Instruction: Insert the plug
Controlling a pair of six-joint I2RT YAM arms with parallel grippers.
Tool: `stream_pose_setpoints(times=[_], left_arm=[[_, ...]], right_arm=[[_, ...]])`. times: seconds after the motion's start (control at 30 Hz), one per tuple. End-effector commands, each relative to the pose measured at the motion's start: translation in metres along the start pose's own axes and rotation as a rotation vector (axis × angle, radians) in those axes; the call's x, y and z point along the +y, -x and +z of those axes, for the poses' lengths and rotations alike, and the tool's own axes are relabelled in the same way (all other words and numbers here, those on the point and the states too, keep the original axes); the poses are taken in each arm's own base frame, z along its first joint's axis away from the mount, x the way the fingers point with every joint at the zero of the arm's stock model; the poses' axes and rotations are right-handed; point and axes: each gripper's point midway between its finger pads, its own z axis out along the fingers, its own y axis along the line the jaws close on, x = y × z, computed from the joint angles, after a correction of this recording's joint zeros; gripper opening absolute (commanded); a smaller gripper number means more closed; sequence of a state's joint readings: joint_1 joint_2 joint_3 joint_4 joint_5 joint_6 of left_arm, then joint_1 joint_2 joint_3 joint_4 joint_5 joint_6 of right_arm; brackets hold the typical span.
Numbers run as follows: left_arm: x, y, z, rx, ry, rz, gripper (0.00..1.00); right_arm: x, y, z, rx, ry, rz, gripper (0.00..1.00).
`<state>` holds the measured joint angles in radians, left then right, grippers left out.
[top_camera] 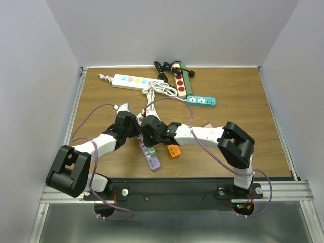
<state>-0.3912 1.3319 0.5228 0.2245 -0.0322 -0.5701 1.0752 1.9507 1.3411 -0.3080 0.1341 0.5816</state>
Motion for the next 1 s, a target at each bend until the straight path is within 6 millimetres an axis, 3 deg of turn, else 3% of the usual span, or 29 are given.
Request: stream_pose_setpoints(times=[0.0, 0.4, 0.53, 0.7, 0.97], left_arm=[[0.022, -0.012, 0.006, 0.029, 0.096, -0.016, 0.0], [0.027, -0.009, 0.005, 0.001, 0.119, -0.049, 0.0], [0.027, -0.01, 0.005, 0.002, 0.117, -0.048, 0.0], [0.027, -0.01, 0.005, 0.003, 0.118, -0.047, 0.0], [0.026, -0.009, 0.005, 0.003, 0.116, -0.048, 0.0]], right_arm=[[-0.098, -0.192, -0.023, 0.677, -0.313, -0.143, 0.0], [-0.115, -0.206, -0.02, 0.737, -0.407, -0.256, 0.0], [-0.116, -0.221, -0.036, 0.781, -0.405, -0.266, 0.0], [-0.117, -0.216, -0.056, 0.803, -0.418, -0.294, 0.0], [-0.116, -0.228, -0.029, 0.865, -0.405, -0.336, 0.0]])
